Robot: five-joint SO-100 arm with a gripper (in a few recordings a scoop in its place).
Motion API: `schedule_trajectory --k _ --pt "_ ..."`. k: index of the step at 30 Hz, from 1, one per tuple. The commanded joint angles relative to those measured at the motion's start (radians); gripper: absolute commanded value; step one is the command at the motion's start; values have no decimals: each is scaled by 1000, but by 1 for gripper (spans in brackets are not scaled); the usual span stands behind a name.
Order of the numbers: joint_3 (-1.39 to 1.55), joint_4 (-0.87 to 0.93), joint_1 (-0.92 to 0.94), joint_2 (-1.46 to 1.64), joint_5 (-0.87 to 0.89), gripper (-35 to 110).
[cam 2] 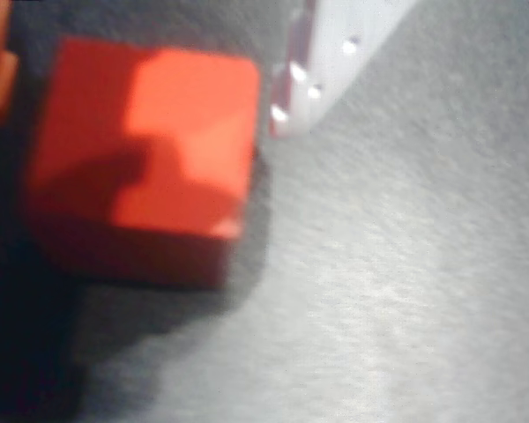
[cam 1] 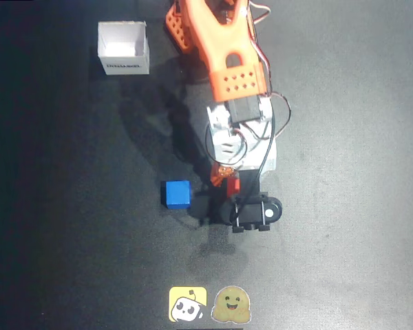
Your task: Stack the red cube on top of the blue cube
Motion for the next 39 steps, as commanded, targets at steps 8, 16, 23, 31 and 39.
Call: schedule_trajectory --k 8,16,23,31,39 --pt "-41 -58 -8 -23 -9 10" --pt "-43 -69 0 -26 -8 0" --pt "-48 52 49 83 -63 0" --pt "-183 307 124 163 -123 0" --pt "-224 379 249 209 -130 0"
